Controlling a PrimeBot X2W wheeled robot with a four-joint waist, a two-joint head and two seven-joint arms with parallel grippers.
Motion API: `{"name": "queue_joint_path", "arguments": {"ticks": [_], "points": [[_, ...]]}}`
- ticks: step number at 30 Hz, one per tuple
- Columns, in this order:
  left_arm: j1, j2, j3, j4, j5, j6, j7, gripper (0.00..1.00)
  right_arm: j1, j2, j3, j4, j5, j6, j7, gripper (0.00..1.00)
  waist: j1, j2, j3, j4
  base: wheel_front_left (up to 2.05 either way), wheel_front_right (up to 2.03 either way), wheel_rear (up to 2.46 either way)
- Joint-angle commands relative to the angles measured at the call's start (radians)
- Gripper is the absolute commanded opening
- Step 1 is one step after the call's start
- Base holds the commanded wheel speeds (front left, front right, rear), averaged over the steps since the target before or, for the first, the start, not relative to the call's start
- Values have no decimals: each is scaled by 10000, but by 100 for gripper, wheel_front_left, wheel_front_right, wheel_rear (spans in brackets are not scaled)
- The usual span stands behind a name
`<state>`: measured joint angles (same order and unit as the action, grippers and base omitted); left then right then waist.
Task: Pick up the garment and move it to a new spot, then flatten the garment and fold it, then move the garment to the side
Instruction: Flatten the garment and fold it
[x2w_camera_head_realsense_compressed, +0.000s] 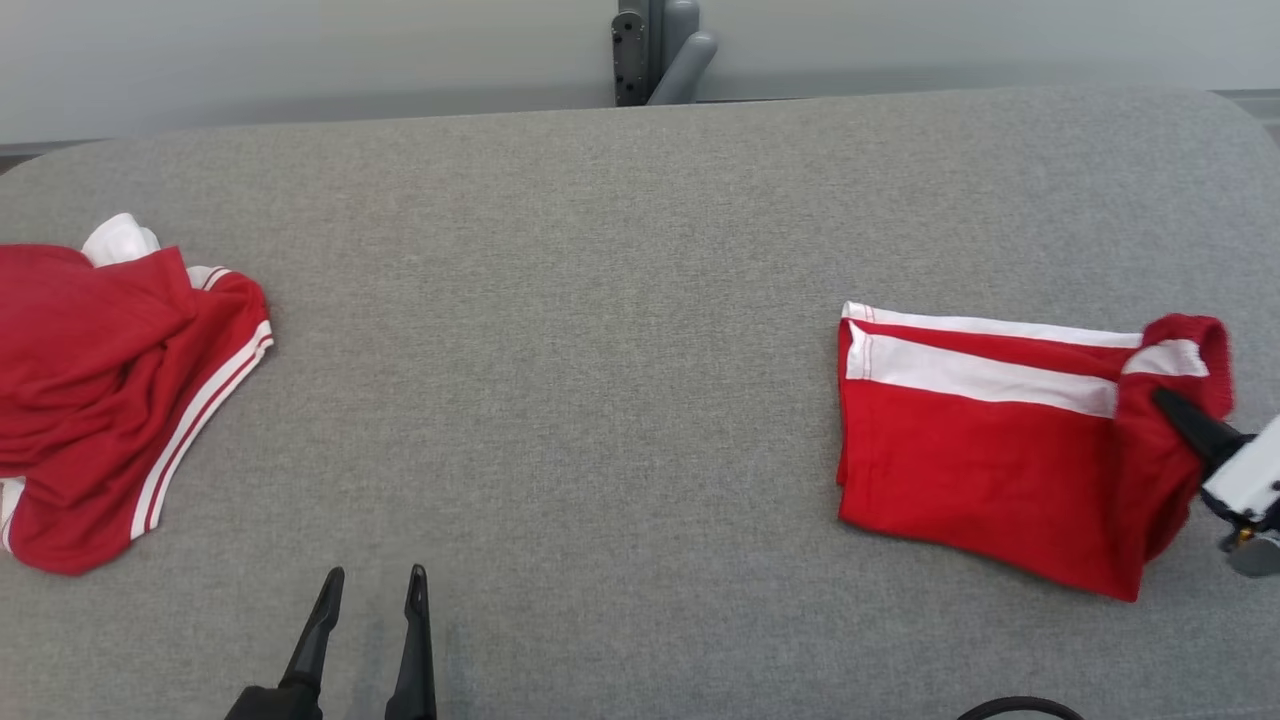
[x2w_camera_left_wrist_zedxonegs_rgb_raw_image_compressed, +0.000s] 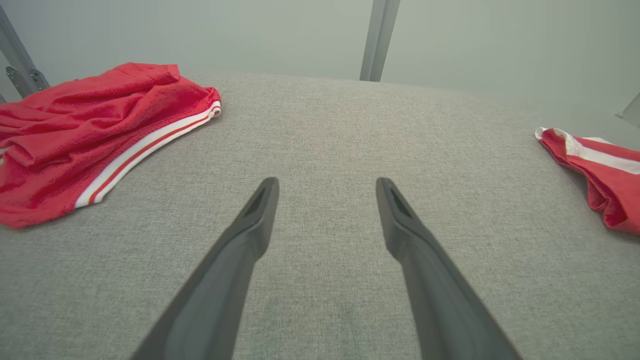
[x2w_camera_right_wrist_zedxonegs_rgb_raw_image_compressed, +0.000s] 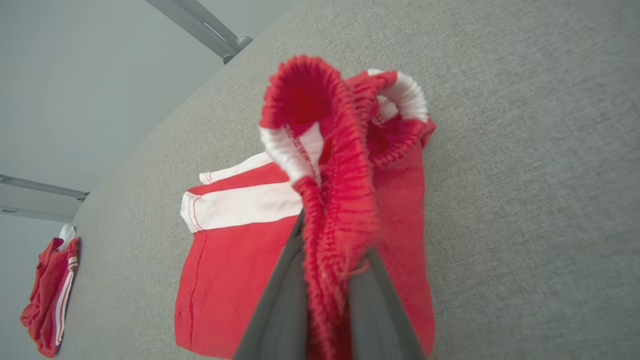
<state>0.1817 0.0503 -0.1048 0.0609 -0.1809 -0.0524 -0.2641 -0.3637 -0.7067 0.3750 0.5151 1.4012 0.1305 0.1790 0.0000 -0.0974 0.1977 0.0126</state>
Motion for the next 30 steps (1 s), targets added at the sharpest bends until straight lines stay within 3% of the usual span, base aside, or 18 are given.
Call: {"name": "queue_joint_path", "arguments": {"ticks": [1,5,6,9,13,22,23,25,26,30], "points": [[110,8,-10,-25,98,11,-2,100,-253,410,248,-354,-367,2,64,0,0,-1,-15,-299,0,0,0],[-112,8,-9,70,221,-110,-2,100,-942,1759,871,-593,-1438,2,210,0,0,-1,104,-574,0,0,0],[-112,8,-9,70,221,-110,-2,100,-942,1759,871,-593,-1438,2,210,0,0,-1,104,-574,0,0,0],[-294,9,-104,183,344,-171,-2,100,-1416,2935,1137,-174,-2204,2,276,0,0,-1,165,-655,0,0,0],[-494,11,-130,312,420,-247,-2,100,-1846,4019,1193,649,-3256,2,179,0,0,-1,222,-571,0,0,0],[-314,11,-138,564,339,-259,-2,100,-2232,5129,660,1357,-4489,2,91,0,0,-1,327,-485,0,0,0],[-329,11,-157,581,316,-246,-2,100,-2240,5191,599,1374,-4595,2,83,7,0,-1,338,-477,0,0,0],[-370,11,-185,594,310,-217,-2,100,-2180,5291,533,1339,-4775,2,144,47,0,-1,364,-464,0,0,0],[-389,11,-203,598,293,-201,-2,100,-2141,5298,534,1263,-4900,2,152,100,0,-1,376,-462,0,0,0],[-411,10,-212,644,268,-171,-2,100,-1780,5284,315,597,-5251,2,-165,100,0,-1,367,-448,0,0,0]]}}
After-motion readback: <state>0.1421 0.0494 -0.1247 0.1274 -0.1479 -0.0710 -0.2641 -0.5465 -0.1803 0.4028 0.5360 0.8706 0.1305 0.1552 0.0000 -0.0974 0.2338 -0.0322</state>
